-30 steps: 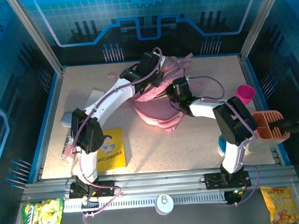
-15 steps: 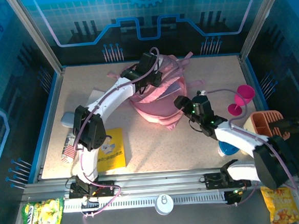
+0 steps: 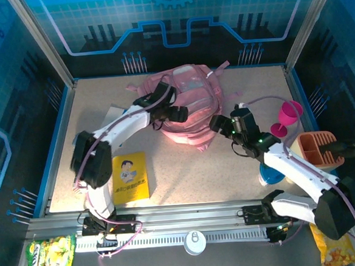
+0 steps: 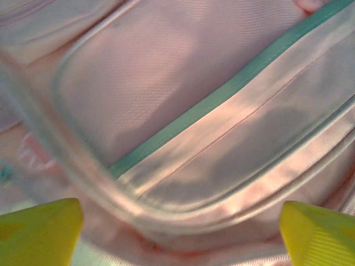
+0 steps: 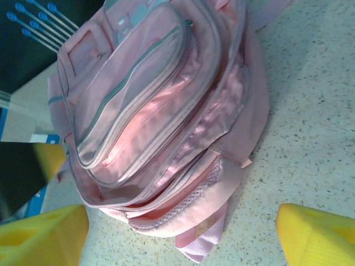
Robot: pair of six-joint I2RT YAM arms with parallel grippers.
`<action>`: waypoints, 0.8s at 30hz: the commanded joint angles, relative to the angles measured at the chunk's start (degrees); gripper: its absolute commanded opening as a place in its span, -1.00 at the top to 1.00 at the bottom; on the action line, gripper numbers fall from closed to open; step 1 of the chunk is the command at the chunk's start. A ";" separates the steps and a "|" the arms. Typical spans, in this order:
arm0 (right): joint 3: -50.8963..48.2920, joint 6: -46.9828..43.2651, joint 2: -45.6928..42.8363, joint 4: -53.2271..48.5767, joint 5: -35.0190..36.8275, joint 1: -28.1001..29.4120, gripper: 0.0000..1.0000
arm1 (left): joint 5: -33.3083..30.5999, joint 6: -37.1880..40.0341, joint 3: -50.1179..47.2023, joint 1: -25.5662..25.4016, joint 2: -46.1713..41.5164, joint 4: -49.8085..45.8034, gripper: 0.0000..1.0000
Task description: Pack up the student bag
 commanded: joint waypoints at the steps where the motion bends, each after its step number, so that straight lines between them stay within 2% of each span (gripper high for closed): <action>1: 3.31 -2.69 2.91 -4.20 -0.54 1.97 -0.80 | 0.39 -7.11 -7.94 2.26 -10.00 -0.50 -0.98; 10: 9.92 -2.74 12.06 -3.17 -1.85 5.80 -0.86 | -0.98 -16.15 -29.89 6.19 -29.03 -8.17 -0.98; 19: 13.89 -2.74 18.55 -2.46 -3.57 8.64 -0.84 | 8.67 -18.68 -42.91 6.17 -37.99 -14.13 -0.93; 24: 14.74 -1.95 20.42 -1.93 -3.99 9.50 -0.83 | 14.37 -22.41 -48.30 6.18 -37.78 -7.66 -0.90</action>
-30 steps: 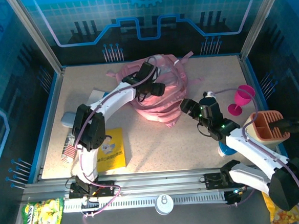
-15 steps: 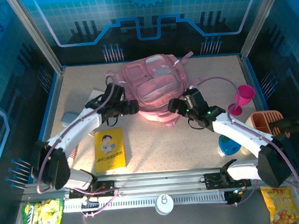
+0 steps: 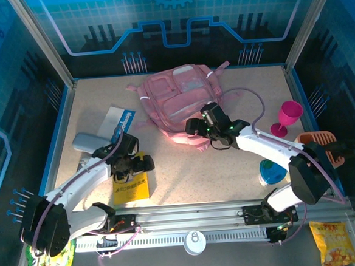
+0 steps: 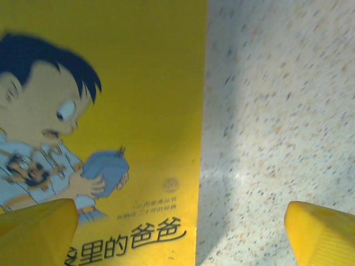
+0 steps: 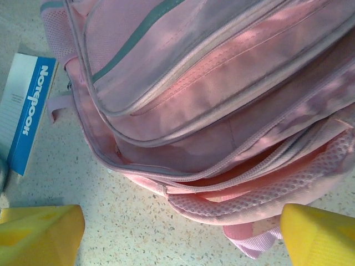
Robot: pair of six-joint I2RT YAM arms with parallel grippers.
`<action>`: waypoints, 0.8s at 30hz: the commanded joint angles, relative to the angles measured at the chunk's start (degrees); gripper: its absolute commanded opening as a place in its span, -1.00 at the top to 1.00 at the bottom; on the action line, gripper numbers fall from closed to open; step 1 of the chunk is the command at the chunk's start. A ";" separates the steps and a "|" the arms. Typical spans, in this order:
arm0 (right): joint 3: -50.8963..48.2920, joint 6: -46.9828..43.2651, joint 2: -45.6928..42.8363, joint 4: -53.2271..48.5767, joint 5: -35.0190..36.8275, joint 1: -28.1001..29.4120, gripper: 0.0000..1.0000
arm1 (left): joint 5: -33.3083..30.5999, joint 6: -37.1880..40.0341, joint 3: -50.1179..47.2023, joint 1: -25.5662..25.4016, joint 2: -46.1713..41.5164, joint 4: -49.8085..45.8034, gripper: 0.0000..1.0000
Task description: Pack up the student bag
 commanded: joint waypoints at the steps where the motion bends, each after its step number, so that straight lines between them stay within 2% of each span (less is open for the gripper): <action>1: 2.15 0.06 1.02 0.55 -0.75 1.10 -0.82 | 7.03 -4.57 -2.62 0.21 0.80 4.61 -0.88; 9: 2.10 -0.73 0.78 0.29 -0.93 1.13 -0.79 | 14.79 -9.33 -6.21 0.20 6.10 15.04 -0.88; 17: 2.46 -1.08 1.71 0.64 -2.74 1.10 -0.77 | 23.64 -14.38 -2.47 0.22 15.59 29.54 -0.89; 21: 2.43 -1.54 1.93 0.36 -3.92 1.21 -0.76 | 24.65 -13.50 1.94 0.30 18.48 28.93 -0.88; 24: 2.69 -1.92 2.18 -0.75 -4.76 1.40 -0.75 | 23.65 -11.96 3.94 1.20 16.39 25.33 -0.89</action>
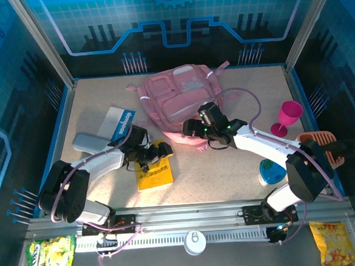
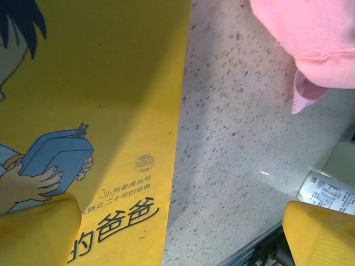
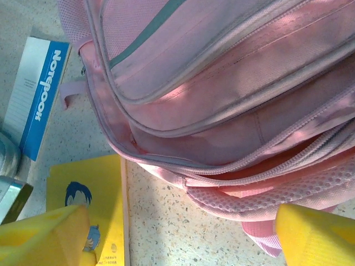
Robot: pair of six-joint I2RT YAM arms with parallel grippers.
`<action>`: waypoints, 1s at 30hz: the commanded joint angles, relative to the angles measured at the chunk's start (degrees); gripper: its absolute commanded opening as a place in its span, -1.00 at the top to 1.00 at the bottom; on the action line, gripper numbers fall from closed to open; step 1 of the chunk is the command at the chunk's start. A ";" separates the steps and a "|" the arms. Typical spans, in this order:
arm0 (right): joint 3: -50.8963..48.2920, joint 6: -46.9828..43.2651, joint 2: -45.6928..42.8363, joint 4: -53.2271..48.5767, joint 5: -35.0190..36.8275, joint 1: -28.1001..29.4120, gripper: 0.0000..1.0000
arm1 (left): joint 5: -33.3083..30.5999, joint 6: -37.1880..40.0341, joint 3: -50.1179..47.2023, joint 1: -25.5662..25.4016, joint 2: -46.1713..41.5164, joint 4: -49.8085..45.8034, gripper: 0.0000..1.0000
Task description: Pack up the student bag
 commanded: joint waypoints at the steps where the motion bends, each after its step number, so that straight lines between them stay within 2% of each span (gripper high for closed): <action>1: 1.79 -1.51 1.03 -1.23 -1.86 1.26 -0.74 | -0.09 1.41 2.02 1.79 -2.29 -3.31 -0.89; 8: 5.30 -3.52 6.17 -3.07 -2.85 6.95 -0.66 | -7.16 7.16 0.79 10.39 -11.45 -14.88 -0.92; 15: 12.05 -4.58 15.51 -5.83 -4.71 11.90 -0.52 | -7.05 7.53 -4.74 17.44 -15.65 -16.23 -0.92; 21: 15.96 -4.53 21.55 -7.84 -6.29 13.71 -0.42 | -5.62 8.27 -7.35 18.48 -15.16 -13.46 -0.88; 25: 17.06 -4.17 24.14 -8.45 -7.47 14.05 -0.11 | -2.83 7.80 -8.63 18.48 -13.76 -10.48 -0.83; 30: 18.45 -4.40 26.91 -9.62 -8.61 14.38 0.01 | -1.20 8.76 -9.36 18.48 -12.59 -9.65 -0.82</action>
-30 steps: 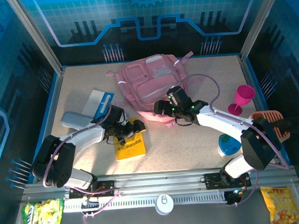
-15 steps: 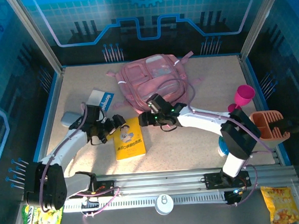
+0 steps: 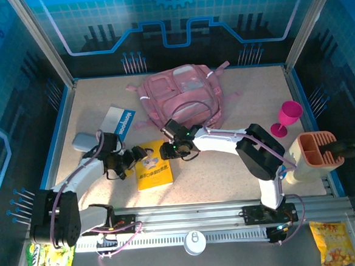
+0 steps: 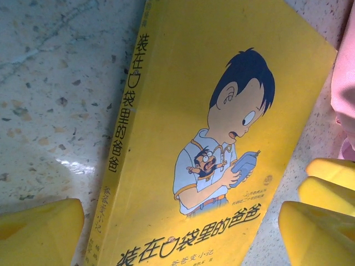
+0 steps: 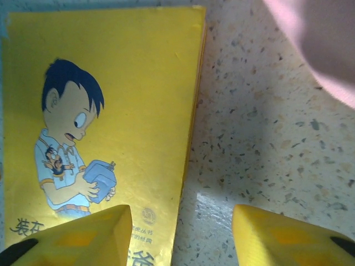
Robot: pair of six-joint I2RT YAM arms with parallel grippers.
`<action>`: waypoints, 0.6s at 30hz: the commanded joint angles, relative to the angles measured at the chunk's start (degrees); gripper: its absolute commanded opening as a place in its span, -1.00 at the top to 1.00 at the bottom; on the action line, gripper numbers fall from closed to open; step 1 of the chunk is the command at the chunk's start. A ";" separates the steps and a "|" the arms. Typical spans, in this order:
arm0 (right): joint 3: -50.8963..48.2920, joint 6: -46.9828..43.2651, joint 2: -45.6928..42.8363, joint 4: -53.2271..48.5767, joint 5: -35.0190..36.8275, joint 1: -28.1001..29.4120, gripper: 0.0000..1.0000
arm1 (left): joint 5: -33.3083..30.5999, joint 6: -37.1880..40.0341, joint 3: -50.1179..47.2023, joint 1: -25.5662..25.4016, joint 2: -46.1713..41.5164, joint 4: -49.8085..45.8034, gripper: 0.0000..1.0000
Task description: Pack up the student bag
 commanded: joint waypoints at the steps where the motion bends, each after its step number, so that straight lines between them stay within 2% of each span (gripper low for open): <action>1: 2.36 -0.29 2.17 -2.63 -2.09 0.90 0.03 | 2.94 1.99 -1.13 0.53 1.03 1.00 -0.82; 13: 4.66 0.17 6.46 -5.72 -2.69 0.81 0.28 | 7.67 1.25 -1.23 0.07 3.64 3.00 -0.82; 18: 4.63 0.76 7.58 -6.49 -2.58 0.66 0.34 | 6.60 0.93 -1.65 -0.05 2.25 2.41 -0.85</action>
